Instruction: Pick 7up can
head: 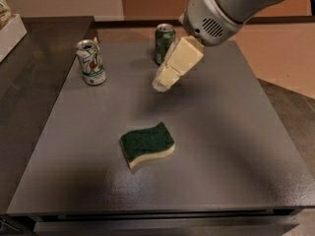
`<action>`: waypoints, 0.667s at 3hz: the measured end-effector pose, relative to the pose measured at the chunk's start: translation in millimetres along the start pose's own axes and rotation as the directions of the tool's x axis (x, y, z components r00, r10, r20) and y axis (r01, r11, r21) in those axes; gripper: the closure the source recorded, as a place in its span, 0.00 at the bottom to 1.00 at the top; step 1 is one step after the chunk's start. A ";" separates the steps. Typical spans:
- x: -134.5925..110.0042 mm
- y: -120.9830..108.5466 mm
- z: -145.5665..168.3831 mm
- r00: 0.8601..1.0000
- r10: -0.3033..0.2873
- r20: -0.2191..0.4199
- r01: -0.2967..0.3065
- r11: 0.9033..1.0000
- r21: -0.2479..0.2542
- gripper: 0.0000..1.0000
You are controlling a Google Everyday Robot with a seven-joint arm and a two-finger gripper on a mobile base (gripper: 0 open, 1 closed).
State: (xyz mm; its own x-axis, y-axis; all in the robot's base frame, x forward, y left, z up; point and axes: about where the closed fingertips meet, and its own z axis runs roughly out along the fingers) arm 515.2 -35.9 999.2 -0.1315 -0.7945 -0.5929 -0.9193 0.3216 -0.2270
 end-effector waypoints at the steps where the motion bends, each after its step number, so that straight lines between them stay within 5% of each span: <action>1: -30.0 -1.9 32.5 1.000 0.010 0.024 -0.010 1.000 0.022 0.00; 2: -51.7 -2.7 68.3 0.999 0.039 0.034 -0.040 0.999 0.020 0.00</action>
Offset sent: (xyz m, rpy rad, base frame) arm 0.0593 0.1191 -0.0455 0.0724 0.0255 -0.0641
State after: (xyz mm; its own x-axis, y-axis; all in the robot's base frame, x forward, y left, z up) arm 549.9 39.5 977.7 -0.1547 -0.7630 -0.6276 -0.9055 0.3636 -0.2188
